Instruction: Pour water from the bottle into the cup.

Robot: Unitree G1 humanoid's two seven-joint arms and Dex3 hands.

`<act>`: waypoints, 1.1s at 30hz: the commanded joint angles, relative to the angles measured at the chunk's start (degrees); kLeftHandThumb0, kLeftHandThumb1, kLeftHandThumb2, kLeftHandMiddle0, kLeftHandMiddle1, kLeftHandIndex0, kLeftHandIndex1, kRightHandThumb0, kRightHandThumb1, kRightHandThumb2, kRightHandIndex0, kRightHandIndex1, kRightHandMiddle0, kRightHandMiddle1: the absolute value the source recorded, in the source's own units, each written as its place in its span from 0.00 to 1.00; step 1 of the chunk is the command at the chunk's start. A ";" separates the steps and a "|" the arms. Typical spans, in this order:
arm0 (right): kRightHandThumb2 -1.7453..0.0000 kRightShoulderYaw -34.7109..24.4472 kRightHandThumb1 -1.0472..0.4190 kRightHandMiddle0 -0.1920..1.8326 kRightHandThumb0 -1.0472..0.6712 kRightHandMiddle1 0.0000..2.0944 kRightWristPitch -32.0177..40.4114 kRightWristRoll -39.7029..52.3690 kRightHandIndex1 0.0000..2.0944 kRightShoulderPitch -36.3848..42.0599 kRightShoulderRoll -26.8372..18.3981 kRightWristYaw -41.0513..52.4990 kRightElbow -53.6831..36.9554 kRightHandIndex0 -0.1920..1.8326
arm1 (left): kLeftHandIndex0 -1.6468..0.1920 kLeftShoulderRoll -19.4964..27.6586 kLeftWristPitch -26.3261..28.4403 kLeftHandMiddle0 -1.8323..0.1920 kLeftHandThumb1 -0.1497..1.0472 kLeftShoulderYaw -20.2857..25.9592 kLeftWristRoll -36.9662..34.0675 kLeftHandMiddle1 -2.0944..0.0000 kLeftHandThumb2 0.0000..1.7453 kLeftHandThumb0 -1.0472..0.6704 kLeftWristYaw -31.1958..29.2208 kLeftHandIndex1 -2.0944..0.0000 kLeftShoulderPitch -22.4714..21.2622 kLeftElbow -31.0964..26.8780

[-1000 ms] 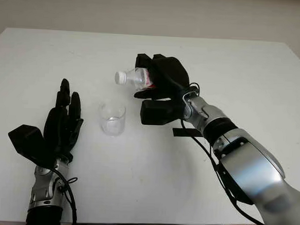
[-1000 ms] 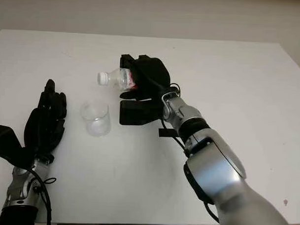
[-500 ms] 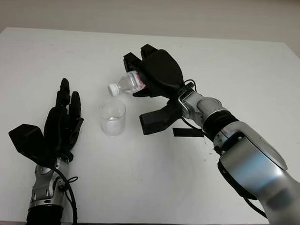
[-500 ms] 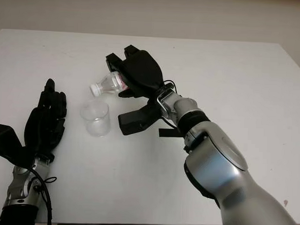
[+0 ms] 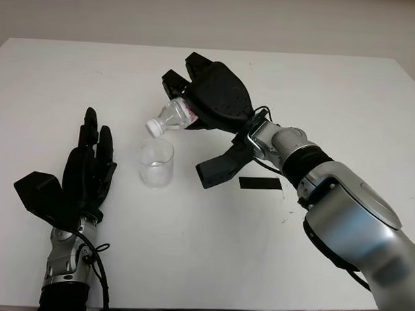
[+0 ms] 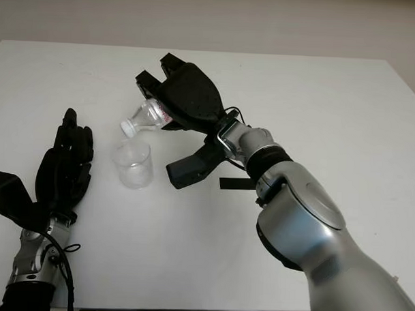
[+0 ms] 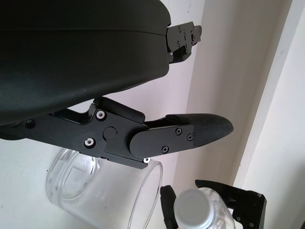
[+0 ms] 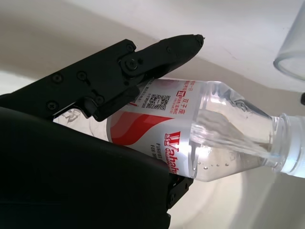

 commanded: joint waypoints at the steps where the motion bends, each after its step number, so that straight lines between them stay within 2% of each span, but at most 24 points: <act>1: 0.87 0.97 0.00 0.42 0.32 1.00 1.13 -1.02 1.00 -2.63 -0.74 -1.98 0.02 0.73 | 0.99 -0.56 -0.08 0.99 1.00 0.03 -0.09 0.97 0.29 0.20 -0.06 0.97 0.32 1.10; 10: 0.86 3.63 0.00 0.38 0.31 1.00 3.05 -3.85 1.00 -3.30 -0.71 -5.65 0.66 0.72 | 0.99 -0.48 -0.13 0.99 1.00 0.22 -0.29 0.98 0.28 0.19 -0.21 0.97 0.22 1.53; 15: 0.86 3.75 0.00 0.39 0.31 1.00 3.12 -3.36 1.00 -3.09 -0.73 -6.08 0.83 0.71 | 0.98 -0.39 -0.22 0.99 1.00 0.09 -0.06 0.97 0.28 0.19 -0.21 0.97 0.28 1.64; 17: 0.86 2.55 0.00 0.43 0.31 1.00 2.28 -1.80 1.00 -2.75 -0.59 -5.06 0.84 0.73 | 0.99 -0.40 -0.11 0.99 1.00 0.03 -0.09 0.98 0.29 0.19 -0.26 0.97 0.31 1.49; 20: 0.85 -0.30 0.00 0.49 0.32 1.00 0.21 2.03 1.00 -1.85 -0.35 -2.64 0.88 0.75 | 0.99 -0.44 -0.26 1.00 1.00 0.01 -0.09 0.98 0.29 0.19 -0.31 0.97 0.30 1.52; 26: 0.87 -13.38 0.00 0.55 0.35 1.00 -7.20 18.13 1.00 2.98 -0.78 9.04 0.10 0.73 | 0.99 -0.61 -0.04 0.99 1.00 -0.02 -0.08 0.97 0.28 0.19 -0.07 0.97 0.76 1.10; 33: 0.83 -27.89 0.00 0.62 0.36 1.00 -15.13 35.78 1.00 11.25 -1.44 24.50 -3.89 0.80 | 0.99 -0.53 0.34 0.99 1.00 -0.07 -0.03 0.97 0.29 0.19 -0.10 0.97 1.12 0.62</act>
